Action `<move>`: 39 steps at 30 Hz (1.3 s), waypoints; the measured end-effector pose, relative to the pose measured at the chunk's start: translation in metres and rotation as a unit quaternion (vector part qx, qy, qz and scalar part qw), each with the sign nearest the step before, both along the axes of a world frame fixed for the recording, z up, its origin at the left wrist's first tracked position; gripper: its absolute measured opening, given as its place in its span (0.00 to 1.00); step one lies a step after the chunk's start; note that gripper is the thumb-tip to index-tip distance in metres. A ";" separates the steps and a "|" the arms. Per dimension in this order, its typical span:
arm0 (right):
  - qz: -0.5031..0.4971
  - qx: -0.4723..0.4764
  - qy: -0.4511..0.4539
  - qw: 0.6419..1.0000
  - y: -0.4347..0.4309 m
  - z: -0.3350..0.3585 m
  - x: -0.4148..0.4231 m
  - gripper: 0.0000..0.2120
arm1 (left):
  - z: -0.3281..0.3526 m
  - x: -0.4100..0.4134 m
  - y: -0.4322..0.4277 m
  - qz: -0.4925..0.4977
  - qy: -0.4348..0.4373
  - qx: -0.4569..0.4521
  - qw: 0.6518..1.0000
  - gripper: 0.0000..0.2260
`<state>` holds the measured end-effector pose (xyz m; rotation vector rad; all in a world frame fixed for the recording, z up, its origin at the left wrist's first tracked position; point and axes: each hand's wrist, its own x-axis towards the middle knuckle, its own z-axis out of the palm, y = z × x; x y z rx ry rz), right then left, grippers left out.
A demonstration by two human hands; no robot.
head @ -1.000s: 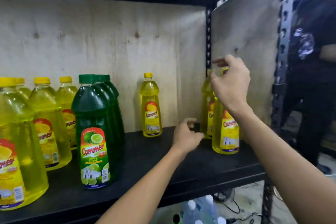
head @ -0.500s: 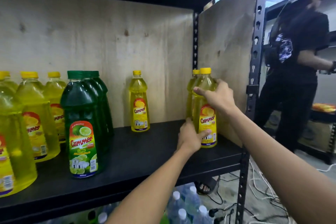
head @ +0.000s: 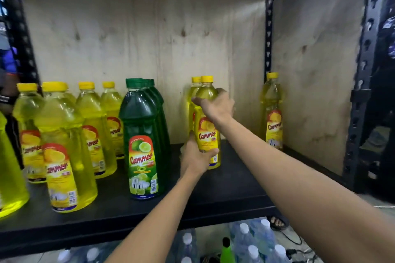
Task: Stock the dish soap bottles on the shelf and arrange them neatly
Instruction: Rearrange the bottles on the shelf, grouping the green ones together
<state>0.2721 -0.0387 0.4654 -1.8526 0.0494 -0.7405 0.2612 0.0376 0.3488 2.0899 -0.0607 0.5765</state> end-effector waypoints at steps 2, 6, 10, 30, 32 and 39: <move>-0.005 -0.016 -0.007 1.000 0.011 -0.003 0.007 0.32 | -0.003 0.005 0.011 -0.008 -0.002 -0.003 1.000 0.26; -0.017 -0.042 -0.016 0.999 0.022 -0.007 0.015 0.35 | -0.003 0.013 0.022 -0.020 -0.012 -0.005 1.000 0.29; -0.020 -0.071 -0.015 0.997 0.021 -0.007 0.019 0.37 | -0.005 0.016 0.020 -0.031 -0.006 -0.012 0.999 0.30; -0.197 -0.044 -0.031 0.979 -0.152 0.007 0.027 0.29 | 0.026 -0.005 -0.080 -0.112 -0.158 0.130 0.972 0.23; -0.172 -0.019 -0.014 0.985 -0.166 0.013 0.031 0.34 | 0.020 0.021 -0.107 -0.155 -0.034 0.066 0.985 0.25; -0.014 0.009 0.036 0.999 -0.189 0.013 0.049 0.36 | 0.004 0.081 -0.167 -0.187 0.076 0.000 0.979 0.39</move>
